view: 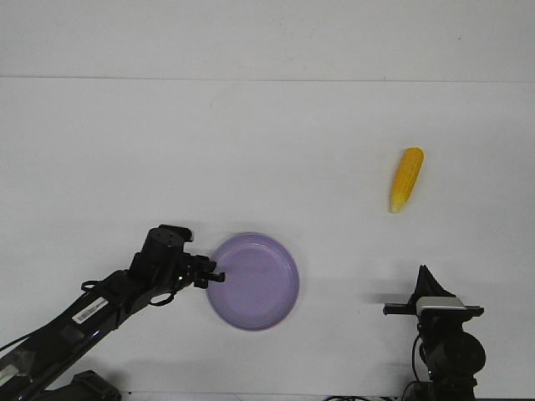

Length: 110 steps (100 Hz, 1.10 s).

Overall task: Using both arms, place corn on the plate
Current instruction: 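Grip the plate rim with the left gripper and drag it toward center, then release the plate and pull the left gripper back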

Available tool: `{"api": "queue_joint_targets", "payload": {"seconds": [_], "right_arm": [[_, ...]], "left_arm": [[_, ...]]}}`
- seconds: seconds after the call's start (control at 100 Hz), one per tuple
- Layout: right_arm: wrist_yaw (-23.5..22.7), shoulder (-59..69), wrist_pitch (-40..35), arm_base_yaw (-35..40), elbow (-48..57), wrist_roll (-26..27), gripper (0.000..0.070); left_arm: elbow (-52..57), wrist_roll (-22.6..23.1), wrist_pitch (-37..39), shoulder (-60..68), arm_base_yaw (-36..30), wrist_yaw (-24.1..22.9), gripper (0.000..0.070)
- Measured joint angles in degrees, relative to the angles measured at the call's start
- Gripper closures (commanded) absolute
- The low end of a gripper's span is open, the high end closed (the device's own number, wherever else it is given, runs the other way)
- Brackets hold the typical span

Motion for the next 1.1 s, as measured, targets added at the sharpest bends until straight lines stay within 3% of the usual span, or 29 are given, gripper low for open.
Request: {"api": "queue_joint_targets", "payload": {"seconds": [0.32,0.36,0.47,0.54,0.84,0.99,1.1], "right_arm": [[0.0,0.0,0.0,0.0,0.0,0.0,0.0683],[0.0,0.0,0.0,0.0,0.0,0.0,0.0683],[0.0,0.0,0.0,0.0,0.0,0.0,0.0683],[0.0,0.0,0.0,0.0,0.0,0.0,0.0683],[-0.72,0.0,0.0,0.0,0.0,1.01,0.0683],[-3.65,0.0,0.07,0.02,0.0,10.47,0.0683],[-4.87,0.0,3.32,0.0,0.0,16.87,0.0696]], "left_arm": [[0.04,0.42,4.76,8.39,-0.37,0.28,0.0665],[0.17,0.5,4.92,8.48,-0.39,0.26,0.0605],[0.22,0.63,4.52,8.92,-0.44,0.13,0.0305],[0.26,0.72,4.96,8.63,-0.52,0.37,0.0234],[0.24,2.27,3.89,-1.99,-0.59,0.04,0.0234],[0.33,3.76,2.45,-16.09,-0.59,-1.99,0.0234],[0.37,5.46,-3.5,-28.09,-0.61,-6.54,0.0236]]}}
